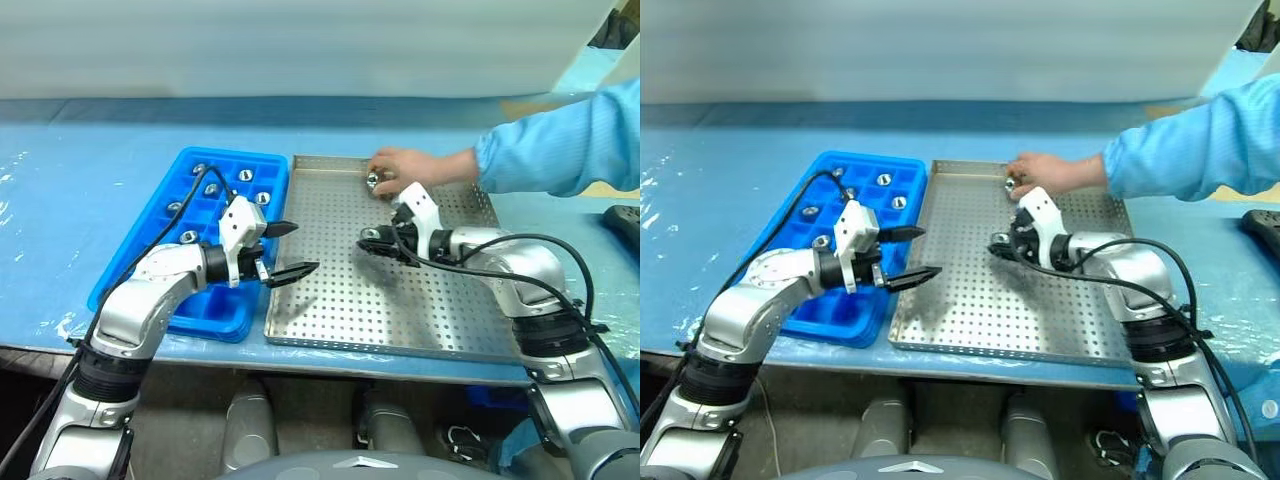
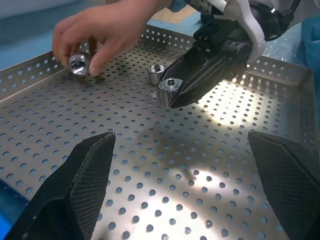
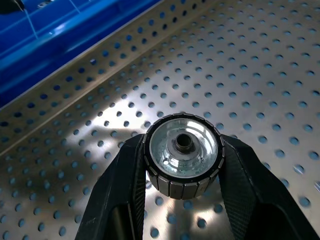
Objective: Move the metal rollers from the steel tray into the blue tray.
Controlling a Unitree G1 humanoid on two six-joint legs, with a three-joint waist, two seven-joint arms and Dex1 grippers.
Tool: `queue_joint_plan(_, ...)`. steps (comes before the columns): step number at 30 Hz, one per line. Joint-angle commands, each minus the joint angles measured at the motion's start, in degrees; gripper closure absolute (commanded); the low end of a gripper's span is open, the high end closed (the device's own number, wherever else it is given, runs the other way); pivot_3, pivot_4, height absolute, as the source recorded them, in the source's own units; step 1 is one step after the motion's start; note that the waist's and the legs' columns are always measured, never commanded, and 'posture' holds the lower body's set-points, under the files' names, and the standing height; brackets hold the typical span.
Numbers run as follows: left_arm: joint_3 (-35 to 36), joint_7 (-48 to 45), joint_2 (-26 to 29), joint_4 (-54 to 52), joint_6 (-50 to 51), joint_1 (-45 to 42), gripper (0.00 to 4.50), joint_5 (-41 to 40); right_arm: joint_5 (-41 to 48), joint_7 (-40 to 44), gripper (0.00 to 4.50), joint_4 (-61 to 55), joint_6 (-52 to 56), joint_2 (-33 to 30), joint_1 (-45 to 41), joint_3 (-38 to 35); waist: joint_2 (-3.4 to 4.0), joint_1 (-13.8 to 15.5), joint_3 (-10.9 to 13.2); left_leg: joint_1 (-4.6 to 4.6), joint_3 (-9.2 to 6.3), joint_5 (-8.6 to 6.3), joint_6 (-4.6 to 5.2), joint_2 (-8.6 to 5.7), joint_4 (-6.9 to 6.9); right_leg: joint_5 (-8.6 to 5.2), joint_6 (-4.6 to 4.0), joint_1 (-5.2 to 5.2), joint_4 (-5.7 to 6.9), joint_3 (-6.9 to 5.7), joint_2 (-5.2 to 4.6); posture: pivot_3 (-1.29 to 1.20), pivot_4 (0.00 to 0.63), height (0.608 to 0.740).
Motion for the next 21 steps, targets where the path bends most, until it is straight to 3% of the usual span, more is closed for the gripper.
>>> queue_joint_plan(1,3.0,2.1,1.1,-5.3,0.9,2.0,0.00,-1.7,-0.6,1.7,2.88,1.9,-3.9,1.9,-4.0,1.2,0.00,0.1,0.0,-0.02,-0.02,0.00,-0.01,0.00,0.00,0.00,0.00,-0.01,0.00,-0.02,0.00,0.17,0.150,0.740)
queue_joint_plan(10,7.5,8.3,1.8,-12.9,2.7,10.4,0.00,-3.3,-3.0,6.8,2.88,11.4,-10.6,9.0,-12.9,6.3,0.00,0.8,0.0,-0.12,-0.07,-0.02,0.03,0.02,-0.03,-0.01,-0.01,-0.10,0.00,-0.08,0.00,0.30,0.150,0.740)
queue_joint_plan(21,14.3,16.3,0.5,-23.1,2.9,23.9,0.00,-5.7,-5.7,13.5,2.88,20.3,-18.3,18.1,-19.8,10.7,0.00,4.0,0.0,-0.33,-0.15,-0.10,0.15,0.05,-0.09,-0.03,-0.02,-0.25,-0.05,-0.15,0.00,0.45,0.150,0.740)
